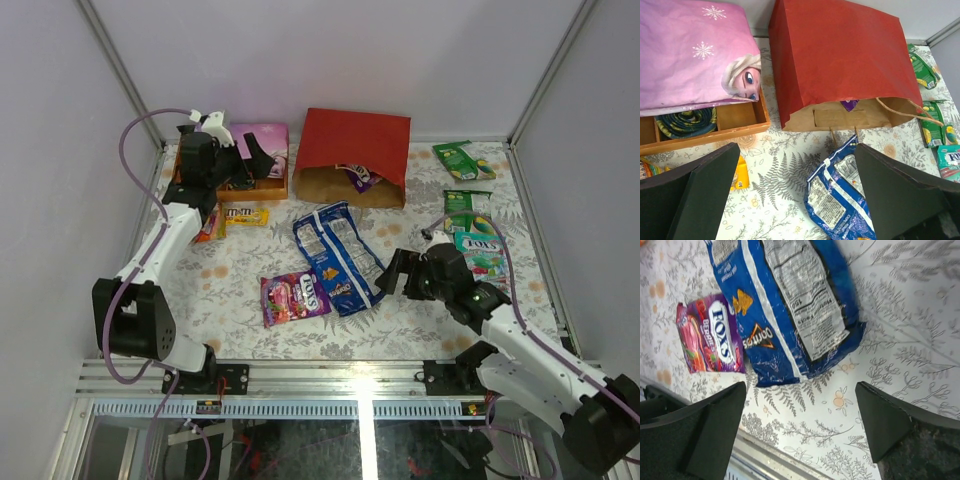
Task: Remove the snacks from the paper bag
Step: Adjust the snack at the center of the board.
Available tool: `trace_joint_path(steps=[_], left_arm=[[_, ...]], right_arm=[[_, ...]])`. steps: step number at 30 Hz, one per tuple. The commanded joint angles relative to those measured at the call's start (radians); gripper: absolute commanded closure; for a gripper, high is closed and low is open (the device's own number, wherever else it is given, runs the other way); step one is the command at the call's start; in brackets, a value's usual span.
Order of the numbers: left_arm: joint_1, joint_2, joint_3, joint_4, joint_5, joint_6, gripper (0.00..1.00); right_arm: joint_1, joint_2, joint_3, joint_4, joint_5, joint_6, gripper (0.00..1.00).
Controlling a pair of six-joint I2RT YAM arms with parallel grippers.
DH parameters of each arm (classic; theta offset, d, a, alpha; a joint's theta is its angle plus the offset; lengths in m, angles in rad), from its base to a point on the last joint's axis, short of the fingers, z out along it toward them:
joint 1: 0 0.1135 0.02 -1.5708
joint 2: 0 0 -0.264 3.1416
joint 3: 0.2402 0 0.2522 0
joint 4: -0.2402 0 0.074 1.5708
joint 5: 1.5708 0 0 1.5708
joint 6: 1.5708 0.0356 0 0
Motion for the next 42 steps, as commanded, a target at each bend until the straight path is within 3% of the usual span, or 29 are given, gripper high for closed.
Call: trace_joint_path(steps=[1,3,8,14,17,21,24,31,33,38,42], left_arm=[[-0.003,0.002,0.003,0.066,0.047,-0.013,0.00],[-0.015,-0.005,0.000,0.073,0.047,-0.019,0.00],[-0.064,-0.015,-0.022,0.102,0.040,-0.063,0.00],[-0.107,-0.019,-0.207,0.371,0.027,-0.342,0.00],[-0.129,-0.004,-0.272,0.450,0.019,-0.434,0.00],[-0.160,-0.012,-0.339,0.442,-0.027,-0.445,0.00],[-0.167,-0.025,-0.381,0.428,-0.041,-0.436,0.00],[-0.234,-0.008,-0.447,0.366,-0.131,-0.375,0.00],[-0.268,0.004,-0.441,0.335,-0.180,-0.345,0.00],[-0.368,0.020,-0.402,0.269,-0.303,-0.270,0.00],[-0.405,0.035,-0.388,0.263,-0.338,-0.263,0.00]], right_arm=[[0.003,-0.050,0.104,0.028,0.157,-0.079,0.00],[0.003,0.027,0.170,0.075,0.144,-0.129,0.06],[0.049,0.332,0.303,0.222,-0.036,-0.144,0.53],[0.094,0.626,0.344,0.424,-0.149,-0.094,0.87],[0.088,0.788,0.359,0.539,-0.219,-0.054,0.93],[0.039,1.007,0.353,0.715,-0.355,0.069,1.00],[0.006,1.072,0.314,0.814,-0.391,0.141,1.00],[-0.034,0.989,0.355,0.607,-0.292,0.007,0.96],[-0.037,0.920,0.360,0.532,-0.271,-0.040,0.83],[-0.042,0.602,0.280,0.380,-0.165,-0.112,0.25],[-0.086,0.380,0.124,0.342,-0.129,-0.082,0.13]])
